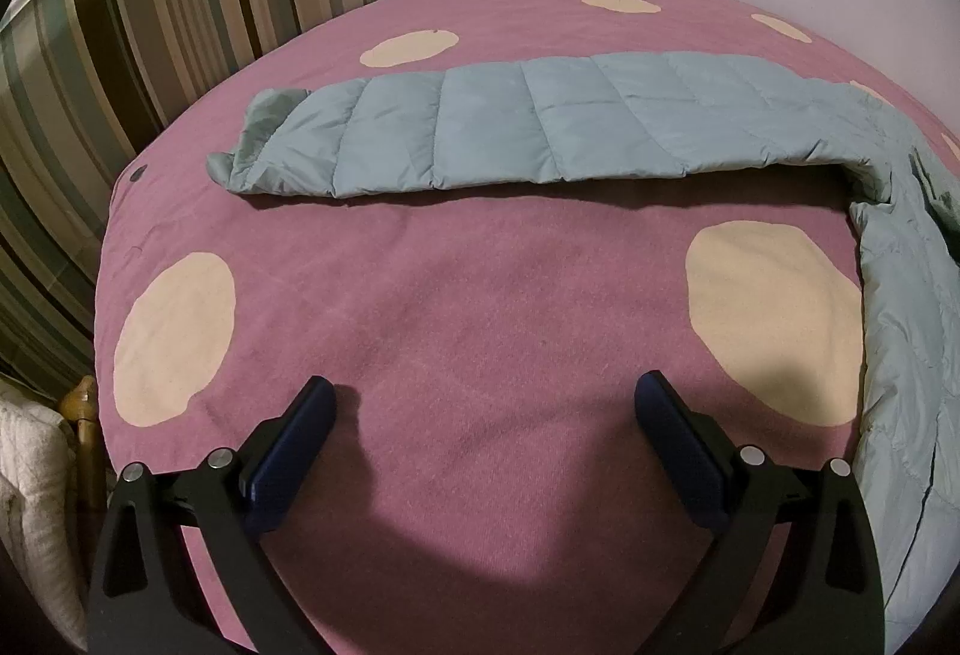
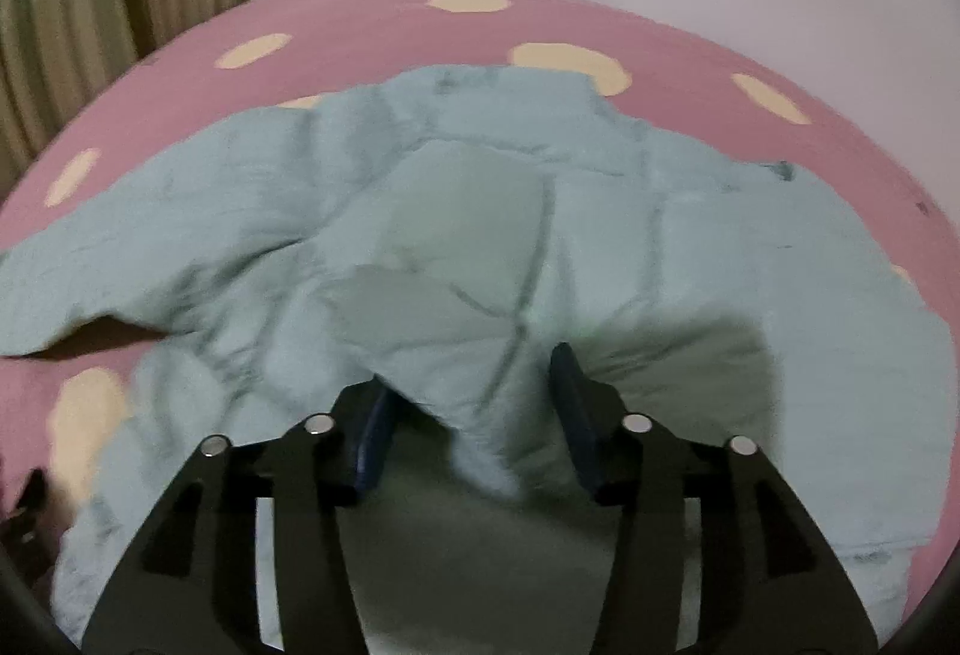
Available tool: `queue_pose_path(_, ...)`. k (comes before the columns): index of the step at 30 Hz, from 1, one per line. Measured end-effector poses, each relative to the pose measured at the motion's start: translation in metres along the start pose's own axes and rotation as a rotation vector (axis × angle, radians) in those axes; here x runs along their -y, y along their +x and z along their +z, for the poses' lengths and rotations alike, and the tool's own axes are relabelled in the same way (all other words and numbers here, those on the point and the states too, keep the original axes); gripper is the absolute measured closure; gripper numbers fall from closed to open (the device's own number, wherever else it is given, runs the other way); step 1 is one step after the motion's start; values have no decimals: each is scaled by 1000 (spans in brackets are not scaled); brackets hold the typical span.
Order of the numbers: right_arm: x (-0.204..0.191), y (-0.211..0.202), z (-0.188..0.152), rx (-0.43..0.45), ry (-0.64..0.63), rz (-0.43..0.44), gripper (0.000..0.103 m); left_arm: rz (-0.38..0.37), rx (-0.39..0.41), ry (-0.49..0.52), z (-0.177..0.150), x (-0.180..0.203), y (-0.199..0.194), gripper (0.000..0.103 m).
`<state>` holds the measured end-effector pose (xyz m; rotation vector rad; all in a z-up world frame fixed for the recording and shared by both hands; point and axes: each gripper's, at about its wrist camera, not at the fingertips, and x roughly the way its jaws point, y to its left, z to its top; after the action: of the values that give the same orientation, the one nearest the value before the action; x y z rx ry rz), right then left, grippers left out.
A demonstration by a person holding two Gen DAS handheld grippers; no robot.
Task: Fold large clothes
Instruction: 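Grasp the jacket side edge with the right tool, fold it inward, release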
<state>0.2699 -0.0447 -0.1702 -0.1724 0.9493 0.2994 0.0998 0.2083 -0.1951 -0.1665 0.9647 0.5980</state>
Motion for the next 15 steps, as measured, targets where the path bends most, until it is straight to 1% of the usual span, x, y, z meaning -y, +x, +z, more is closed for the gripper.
queue_pose_path(3,0,-27,-5,14,-2,103,52,0,0,0,0,0,0,4)
queue_pose_path(4,5,-44,-9,34,5,137,52,0,0,0,0,-1,0,4)
queue_pose_path(6,26,-76,-14,78,25,137,52,0,0,0,0,0,0,4)
queue_pose_path(7,38,-87,-16,95,43,127,53,1,0,0,0,-1,0,4)
queue_pose_path(9,76,-107,-23,125,106,88,59,1,0,1,0,-1,0,4)
queue_pose_path(10,110,-117,-31,136,166,40,69,1,0,1,0,-1,1,4)
queue_pose_path(11,129,-119,-35,136,200,7,79,1,0,1,0,0,0,4)
queue_pose_path(12,153,-120,-42,133,244,-36,82,1,0,1,0,-1,0,4)
queue_pose_path(13,185,-119,-51,120,309,-85,90,1,0,1,0,-1,1,4)
queue_pose_path(14,211,-117,-62,106,368,-116,94,2,0,1,0,-1,1,4)
queue_pose_path(15,231,-113,-72,93,414,-140,94,1,0,1,0,0,0,4)
